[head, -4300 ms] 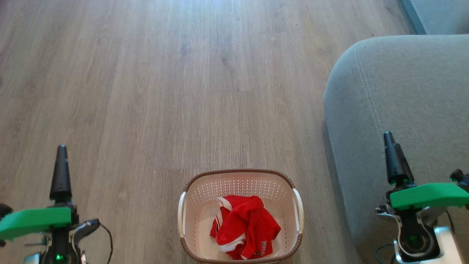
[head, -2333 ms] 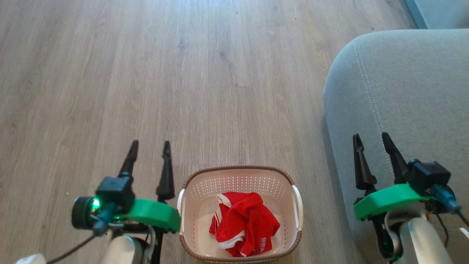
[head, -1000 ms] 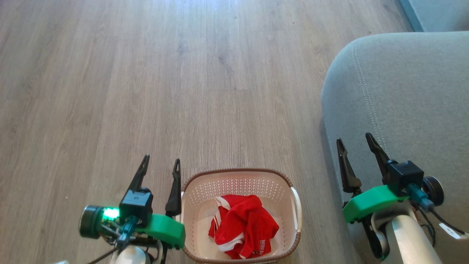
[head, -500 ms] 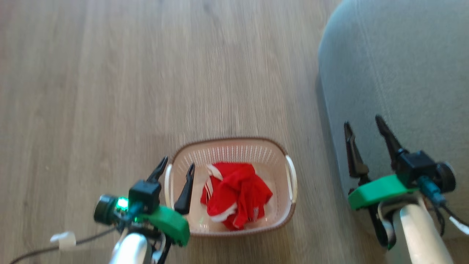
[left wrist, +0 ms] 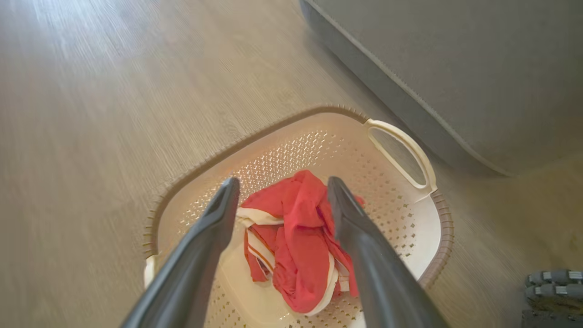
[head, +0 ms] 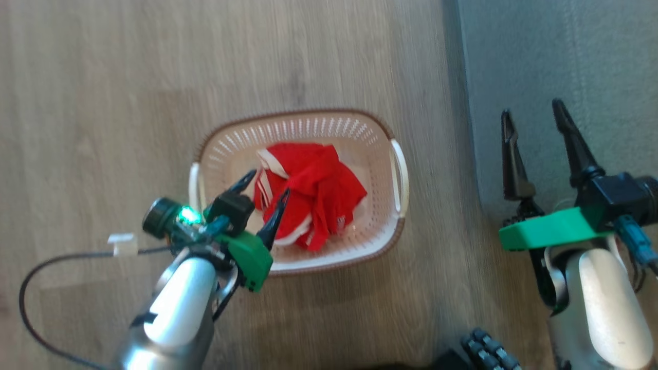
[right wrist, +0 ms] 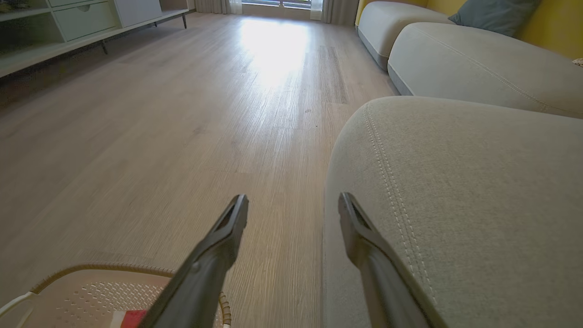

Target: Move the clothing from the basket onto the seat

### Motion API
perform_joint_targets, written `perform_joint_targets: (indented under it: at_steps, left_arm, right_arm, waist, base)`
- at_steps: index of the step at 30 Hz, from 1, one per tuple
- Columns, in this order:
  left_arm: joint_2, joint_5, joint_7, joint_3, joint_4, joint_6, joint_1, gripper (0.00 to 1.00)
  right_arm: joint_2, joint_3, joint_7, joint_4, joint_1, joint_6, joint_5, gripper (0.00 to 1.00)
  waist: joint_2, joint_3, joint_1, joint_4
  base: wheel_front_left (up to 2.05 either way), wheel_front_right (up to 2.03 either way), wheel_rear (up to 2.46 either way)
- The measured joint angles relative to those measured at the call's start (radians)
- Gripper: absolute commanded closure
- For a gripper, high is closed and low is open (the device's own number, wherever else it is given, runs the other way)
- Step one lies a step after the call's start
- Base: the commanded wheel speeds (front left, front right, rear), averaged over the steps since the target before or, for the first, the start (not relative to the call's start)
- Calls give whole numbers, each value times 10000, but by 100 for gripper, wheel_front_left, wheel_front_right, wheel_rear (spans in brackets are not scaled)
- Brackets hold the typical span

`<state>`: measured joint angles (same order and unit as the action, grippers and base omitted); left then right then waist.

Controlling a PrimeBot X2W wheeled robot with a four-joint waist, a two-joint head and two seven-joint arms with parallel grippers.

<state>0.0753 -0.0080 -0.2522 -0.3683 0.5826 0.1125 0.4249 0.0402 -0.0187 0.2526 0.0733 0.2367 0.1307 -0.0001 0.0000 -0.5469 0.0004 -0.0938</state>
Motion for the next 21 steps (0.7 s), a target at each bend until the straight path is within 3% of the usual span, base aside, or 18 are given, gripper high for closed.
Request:
perform_joint_targets:
  at_steps: [13,21]
  left_arm:
    - [537,180,0,-1532,2560,169,2356,0]
    - [558,-228,0,-1785,4057,171,3376,0]
  right_arm:
    - [2,631,27,-782,625,2,58,0]
    - [2,1174,29,-1348,880,2,205,0]
  waist:
    - [0,-2406,-3,-1016]
    - [0,-3430,-3,-1628]
  base:
    - [0,0,0]
    - [0,0,0]
